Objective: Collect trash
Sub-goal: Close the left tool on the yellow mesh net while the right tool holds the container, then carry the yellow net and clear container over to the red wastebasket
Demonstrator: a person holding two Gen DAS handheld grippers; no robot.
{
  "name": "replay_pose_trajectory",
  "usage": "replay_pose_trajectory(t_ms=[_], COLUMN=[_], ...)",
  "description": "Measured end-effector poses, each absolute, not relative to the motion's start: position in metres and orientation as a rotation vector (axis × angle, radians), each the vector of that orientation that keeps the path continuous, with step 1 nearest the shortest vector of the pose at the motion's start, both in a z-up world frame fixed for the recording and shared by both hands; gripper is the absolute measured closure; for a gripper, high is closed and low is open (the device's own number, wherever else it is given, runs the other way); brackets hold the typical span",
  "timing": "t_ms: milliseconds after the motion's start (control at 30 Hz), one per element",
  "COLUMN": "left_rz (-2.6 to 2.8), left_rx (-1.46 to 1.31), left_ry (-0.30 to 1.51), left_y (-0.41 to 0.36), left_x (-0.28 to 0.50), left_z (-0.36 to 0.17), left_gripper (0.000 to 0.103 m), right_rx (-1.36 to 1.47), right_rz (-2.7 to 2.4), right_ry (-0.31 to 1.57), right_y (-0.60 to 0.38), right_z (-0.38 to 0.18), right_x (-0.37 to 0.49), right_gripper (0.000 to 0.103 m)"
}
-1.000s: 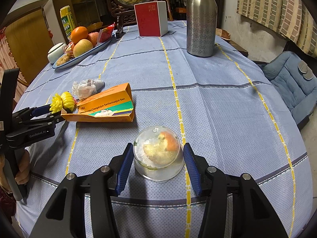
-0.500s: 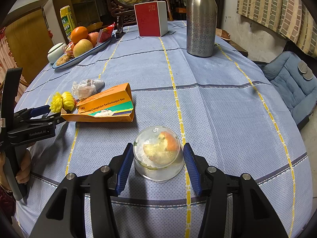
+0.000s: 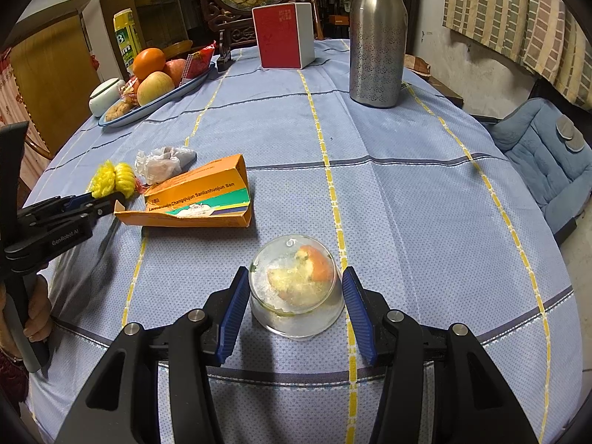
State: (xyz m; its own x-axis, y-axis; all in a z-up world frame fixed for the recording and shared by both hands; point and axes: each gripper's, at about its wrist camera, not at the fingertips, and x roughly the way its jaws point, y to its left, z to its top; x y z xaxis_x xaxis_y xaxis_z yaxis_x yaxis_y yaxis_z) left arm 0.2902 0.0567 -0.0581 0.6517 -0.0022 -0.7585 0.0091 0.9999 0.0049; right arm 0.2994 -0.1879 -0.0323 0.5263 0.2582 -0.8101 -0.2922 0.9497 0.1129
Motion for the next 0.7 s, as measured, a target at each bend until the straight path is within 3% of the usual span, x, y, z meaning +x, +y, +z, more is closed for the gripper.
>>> replay_pose_trajectory(t_ms=[333, 700], left_rz=[0.032, -0.02], left_rx=[0.053, 0.051], left_ry=[0.623, 0.479], left_y=[0.043, 0.008], left_x=[0.236, 0.163], left_z=[-0.01, 0.016], left_gripper=[0.071, 0.071], right_rx=[0.089, 0.094], right_rz=[0.313, 0.285], right_ry=[0.848, 0.729], right_y=[-0.213, -0.242], right_z=[-0.014, 0.025], right_x=[0.26, 0.182], right_gripper=[0.052, 0.052])
